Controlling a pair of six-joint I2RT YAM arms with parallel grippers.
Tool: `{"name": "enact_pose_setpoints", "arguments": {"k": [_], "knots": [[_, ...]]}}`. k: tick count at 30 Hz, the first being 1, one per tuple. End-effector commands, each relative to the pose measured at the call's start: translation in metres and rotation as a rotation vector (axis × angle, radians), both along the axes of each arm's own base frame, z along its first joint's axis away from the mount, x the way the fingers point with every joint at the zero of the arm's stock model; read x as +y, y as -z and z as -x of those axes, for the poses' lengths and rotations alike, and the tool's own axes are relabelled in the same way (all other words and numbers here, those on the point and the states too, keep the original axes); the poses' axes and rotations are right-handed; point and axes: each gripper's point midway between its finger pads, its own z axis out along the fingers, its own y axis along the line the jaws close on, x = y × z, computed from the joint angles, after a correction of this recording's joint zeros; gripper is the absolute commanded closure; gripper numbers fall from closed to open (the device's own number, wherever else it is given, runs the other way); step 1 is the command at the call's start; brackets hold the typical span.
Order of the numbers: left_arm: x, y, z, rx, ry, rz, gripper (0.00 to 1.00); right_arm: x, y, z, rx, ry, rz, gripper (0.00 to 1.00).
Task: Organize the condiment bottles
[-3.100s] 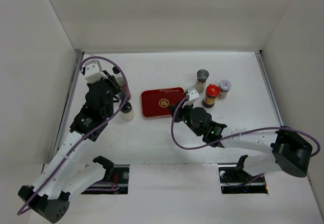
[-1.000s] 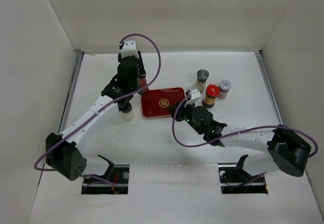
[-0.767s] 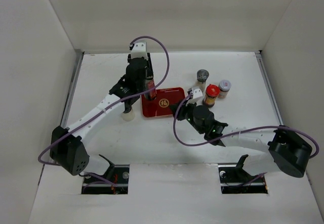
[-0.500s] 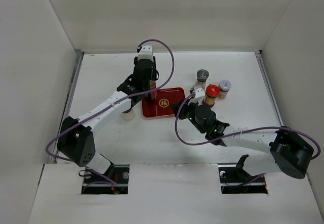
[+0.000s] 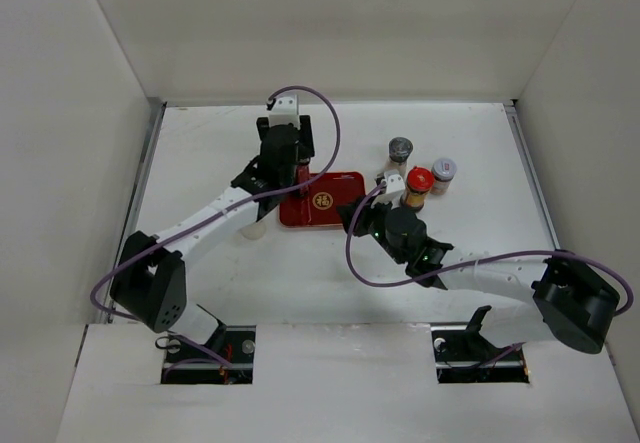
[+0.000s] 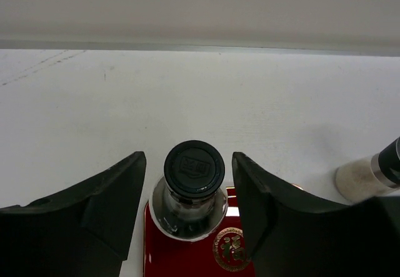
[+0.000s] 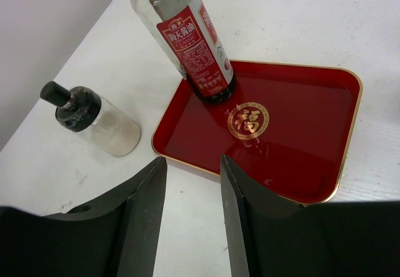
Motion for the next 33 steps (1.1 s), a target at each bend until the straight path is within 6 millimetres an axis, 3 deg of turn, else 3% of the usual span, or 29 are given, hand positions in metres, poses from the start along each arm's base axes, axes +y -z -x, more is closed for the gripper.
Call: {"name": "enact_pose_setpoints", "arguments": {"k": [1, 6, 9, 12, 15, 19, 23, 28, 33], "knots": [[0.001, -0.042, 0.007, -0.113, 0.004, 0.082, 0.43, -0.001, -0.011, -0.006, -0.024, 0.018, -0.049, 0.54], [0.000, -0.056, 0.025, -0.136, 0.021, 0.105, 0.39, -0.001, -0.013, -0.006, -0.025, 0.018, -0.052, 0.52], [0.012, -0.072, 0.043, -0.165, 0.013, 0.133, 0.38, -0.003, -0.011, -0.008, -0.021, 0.025, -0.051, 0.52], [0.033, -0.066, 0.062, -0.150, -0.014, 0.157, 0.35, -0.004, -0.014, -0.008, -0.027, 0.026, -0.056, 0.52], [0.058, -0.030, 0.087, -0.038, -0.044, 0.171, 0.34, -0.007, -0.011, -0.011, -0.013, 0.040, -0.059, 0.50], [0.080, 0.028, 0.115, 0.133, -0.073, 0.184, 0.32, -0.008, -0.012, -0.011, -0.015, 0.044, -0.072, 0.33], [0.092, 0.064, 0.138, 0.199, -0.085, 0.176, 0.28, -0.004, -0.010, -0.010, -0.005, 0.028, -0.079, 0.24], [0.094, 0.083, 0.141, 0.212, -0.099, 0.174, 0.26, -0.003, -0.008, -0.011, -0.002, 0.021, -0.084, 0.20], [0.103, 0.108, 0.127, 0.253, -0.168, 0.123, 0.25, -0.004, -0.012, -0.010, -0.009, 0.018, -0.091, 0.19]]}}
